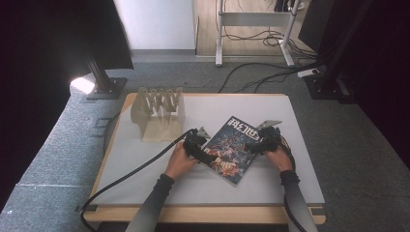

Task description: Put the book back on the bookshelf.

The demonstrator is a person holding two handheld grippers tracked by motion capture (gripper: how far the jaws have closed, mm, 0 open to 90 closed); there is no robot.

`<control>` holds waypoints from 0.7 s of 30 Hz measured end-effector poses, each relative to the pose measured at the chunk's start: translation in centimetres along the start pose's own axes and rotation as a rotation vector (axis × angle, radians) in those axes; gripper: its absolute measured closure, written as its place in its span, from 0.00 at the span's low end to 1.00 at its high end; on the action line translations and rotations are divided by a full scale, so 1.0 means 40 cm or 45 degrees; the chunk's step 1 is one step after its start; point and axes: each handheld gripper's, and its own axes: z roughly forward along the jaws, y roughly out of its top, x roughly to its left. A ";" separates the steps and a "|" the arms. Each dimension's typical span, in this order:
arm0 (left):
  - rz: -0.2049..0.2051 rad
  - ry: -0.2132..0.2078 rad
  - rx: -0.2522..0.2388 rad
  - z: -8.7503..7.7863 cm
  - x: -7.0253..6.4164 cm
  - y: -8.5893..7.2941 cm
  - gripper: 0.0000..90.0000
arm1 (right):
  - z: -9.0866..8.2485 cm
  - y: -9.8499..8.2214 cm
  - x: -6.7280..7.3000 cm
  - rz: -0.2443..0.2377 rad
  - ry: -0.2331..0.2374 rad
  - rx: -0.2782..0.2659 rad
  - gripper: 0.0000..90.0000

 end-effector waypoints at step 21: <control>-0.021 -0.094 -0.014 0.024 0.007 -0.027 0.00 | 0.038 -0.018 -0.063 0.106 0.122 0.018 0.01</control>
